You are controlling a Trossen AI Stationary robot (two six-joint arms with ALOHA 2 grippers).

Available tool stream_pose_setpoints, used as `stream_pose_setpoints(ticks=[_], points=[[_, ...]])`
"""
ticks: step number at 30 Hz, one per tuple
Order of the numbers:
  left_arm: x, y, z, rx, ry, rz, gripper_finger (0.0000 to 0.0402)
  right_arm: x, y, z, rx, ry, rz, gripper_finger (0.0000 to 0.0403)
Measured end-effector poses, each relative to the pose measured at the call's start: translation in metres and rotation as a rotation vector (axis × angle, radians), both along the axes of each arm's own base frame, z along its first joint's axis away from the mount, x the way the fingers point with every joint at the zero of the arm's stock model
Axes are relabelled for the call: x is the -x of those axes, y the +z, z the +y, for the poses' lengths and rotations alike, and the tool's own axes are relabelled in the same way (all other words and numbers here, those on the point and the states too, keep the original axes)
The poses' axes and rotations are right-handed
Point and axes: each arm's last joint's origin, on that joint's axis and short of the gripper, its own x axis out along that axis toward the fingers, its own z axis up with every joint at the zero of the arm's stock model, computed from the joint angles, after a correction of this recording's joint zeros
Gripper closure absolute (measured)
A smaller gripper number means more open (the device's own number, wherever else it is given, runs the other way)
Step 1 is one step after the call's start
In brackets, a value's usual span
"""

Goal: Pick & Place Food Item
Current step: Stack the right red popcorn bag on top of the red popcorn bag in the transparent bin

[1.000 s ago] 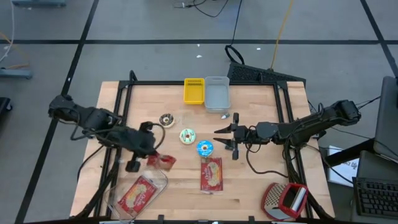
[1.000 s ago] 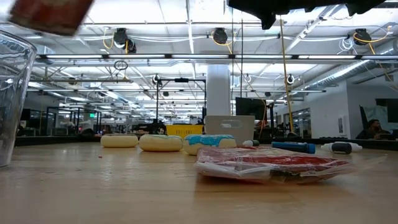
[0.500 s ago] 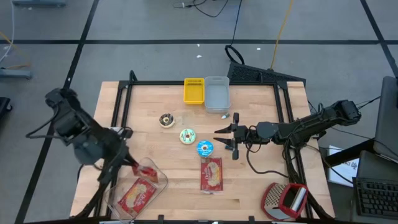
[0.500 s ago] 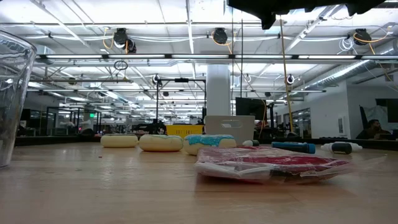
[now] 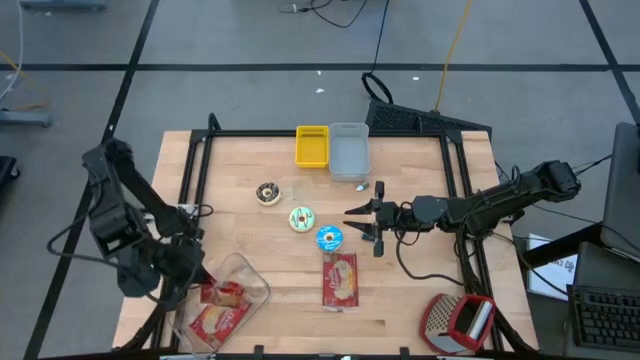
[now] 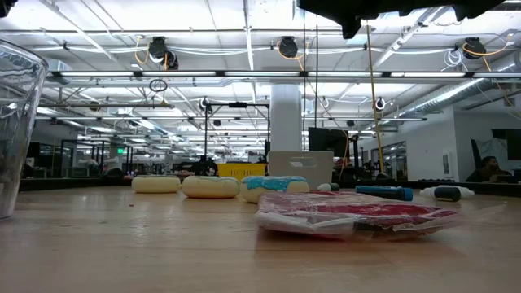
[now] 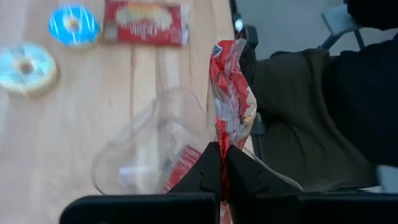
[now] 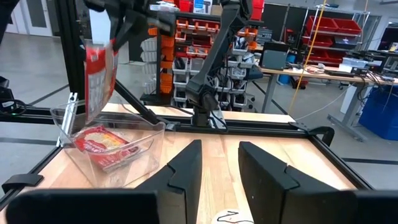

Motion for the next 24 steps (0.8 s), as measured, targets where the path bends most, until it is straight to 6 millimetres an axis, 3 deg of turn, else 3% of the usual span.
stream_pose_setpoints(ticks=[10, 18, 24], points=[[0.012, -0.038, -0.025, 0.212, 0.016, 0.192, 0.0395, 0.0, 0.0, 0.0, -0.001, 0.0, -0.003, 0.031], [0.017, -0.066, -0.034, 0.189, -0.069, 0.191, 0.0397, 0.0, 0.0, 0.0, -0.036, -0.001, -0.005, 0.031], [0.018, -0.07, -0.035, 0.162, -0.121, 0.177, 0.0395, 0.0, 0.0, 0.0, -0.045, -0.001, -0.005, 0.031]])
